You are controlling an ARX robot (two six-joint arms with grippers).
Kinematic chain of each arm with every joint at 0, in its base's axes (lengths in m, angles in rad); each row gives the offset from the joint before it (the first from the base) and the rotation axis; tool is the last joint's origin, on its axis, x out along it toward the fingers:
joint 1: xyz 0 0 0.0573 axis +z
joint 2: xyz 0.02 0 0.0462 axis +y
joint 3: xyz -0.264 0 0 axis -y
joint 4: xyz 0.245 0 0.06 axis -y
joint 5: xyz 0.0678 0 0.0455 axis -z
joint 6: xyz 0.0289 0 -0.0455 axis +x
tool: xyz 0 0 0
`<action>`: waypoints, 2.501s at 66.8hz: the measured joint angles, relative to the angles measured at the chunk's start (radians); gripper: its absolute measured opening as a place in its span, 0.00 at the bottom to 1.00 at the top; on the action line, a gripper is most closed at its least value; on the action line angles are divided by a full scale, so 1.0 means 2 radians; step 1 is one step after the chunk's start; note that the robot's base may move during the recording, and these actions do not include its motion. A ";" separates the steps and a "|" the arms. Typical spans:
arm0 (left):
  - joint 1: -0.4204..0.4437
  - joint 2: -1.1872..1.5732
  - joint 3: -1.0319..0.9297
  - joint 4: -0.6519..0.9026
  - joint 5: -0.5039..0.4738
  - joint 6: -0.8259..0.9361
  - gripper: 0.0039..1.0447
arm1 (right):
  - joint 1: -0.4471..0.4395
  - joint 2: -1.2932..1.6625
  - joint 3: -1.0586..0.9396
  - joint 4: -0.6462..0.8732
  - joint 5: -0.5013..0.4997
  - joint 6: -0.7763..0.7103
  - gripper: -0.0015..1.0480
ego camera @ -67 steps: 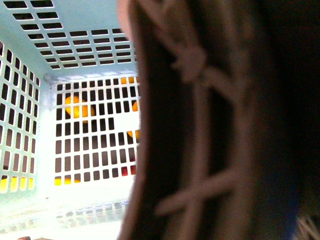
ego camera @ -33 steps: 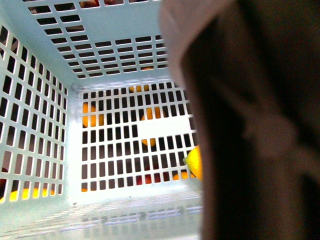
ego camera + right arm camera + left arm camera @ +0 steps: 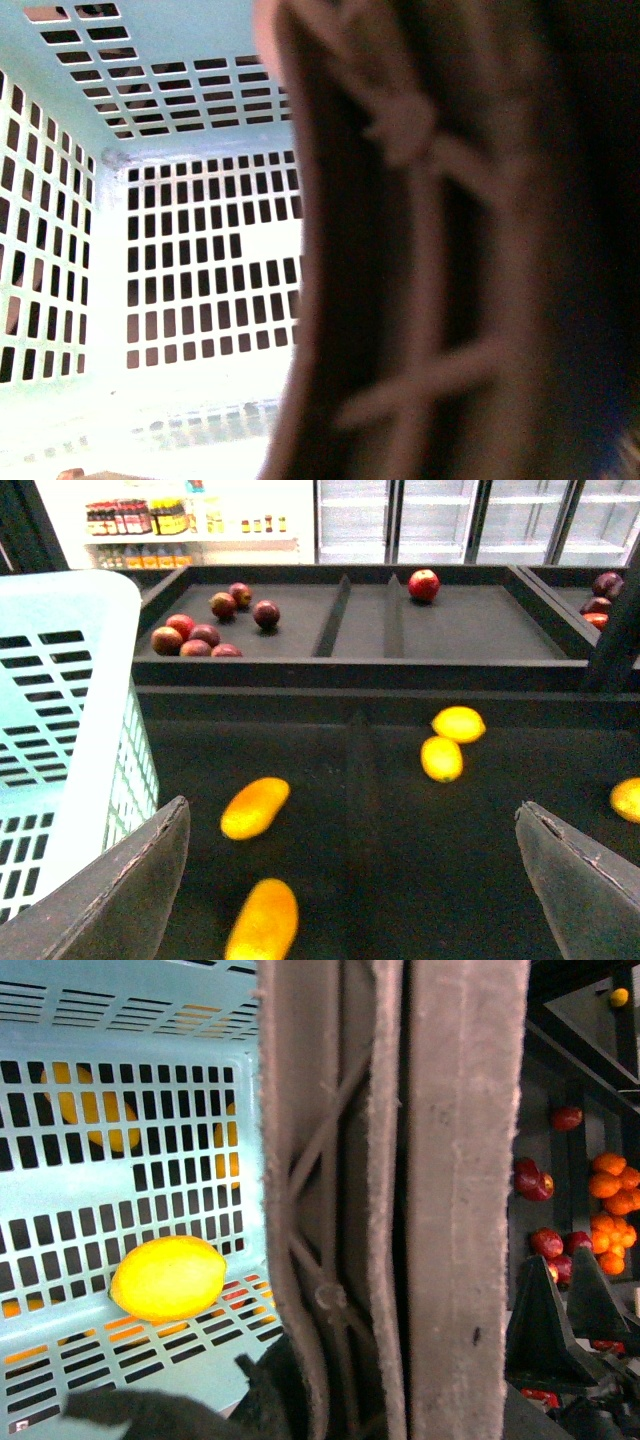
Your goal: Pick lemon and mango into basket
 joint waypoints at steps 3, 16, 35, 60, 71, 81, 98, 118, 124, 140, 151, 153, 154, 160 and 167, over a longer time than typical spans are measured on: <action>0.000 0.000 0.000 0.000 0.001 0.000 0.14 | 0.000 0.000 0.000 0.000 0.000 0.000 0.92; 0.000 0.000 0.000 0.000 0.001 0.001 0.14 | 0.000 0.000 0.000 0.000 -0.001 0.000 0.92; 0.007 -0.001 0.001 0.000 -0.014 0.006 0.14 | 0.025 0.027 0.059 -0.165 0.128 0.078 0.92; 0.000 -0.001 0.001 0.000 0.003 0.002 0.14 | -0.122 0.234 0.122 -0.205 0.081 0.203 0.92; 0.000 -0.001 0.001 0.000 0.005 0.000 0.14 | -0.159 0.383 0.151 -0.106 0.025 0.155 0.92; 0.000 -0.001 0.001 0.000 -0.005 0.001 0.14 | -0.163 0.514 0.195 -0.069 0.003 0.104 0.92; 0.000 -0.001 0.001 0.000 -0.002 0.002 0.14 | -0.145 0.664 0.273 -0.064 0.009 0.073 0.92; 0.000 -0.001 0.001 0.000 0.001 0.001 0.14 | -0.125 0.785 0.367 -0.085 0.030 0.078 0.92; 0.000 -0.001 0.001 0.000 0.000 0.001 0.14 | -0.124 0.809 0.392 -0.095 0.032 0.085 0.92; 0.000 -0.001 0.001 0.000 -0.001 0.002 0.14 | -0.118 0.853 0.459 -0.124 0.027 0.097 0.92; 0.000 -0.001 0.001 0.000 0.001 0.001 0.14 | -0.109 0.880 0.503 -0.140 0.027 0.110 0.92; 0.000 -0.001 0.001 0.000 0.001 0.001 0.14 | -0.109 0.883 0.508 -0.142 0.027 0.111 0.92; 0.000 -0.001 0.001 0.000 0.001 0.001 0.14 | -0.109 0.884 0.511 -0.143 0.027 0.112 0.92; 0.000 -0.001 0.001 0.000 0.001 0.002 0.14 | -0.108 0.895 0.527 -0.149 0.027 0.117 0.92; 0.000 -0.001 0.001 0.000 0.001 0.002 0.14 | -0.108 0.908 0.543 -0.156 0.030 0.123 0.92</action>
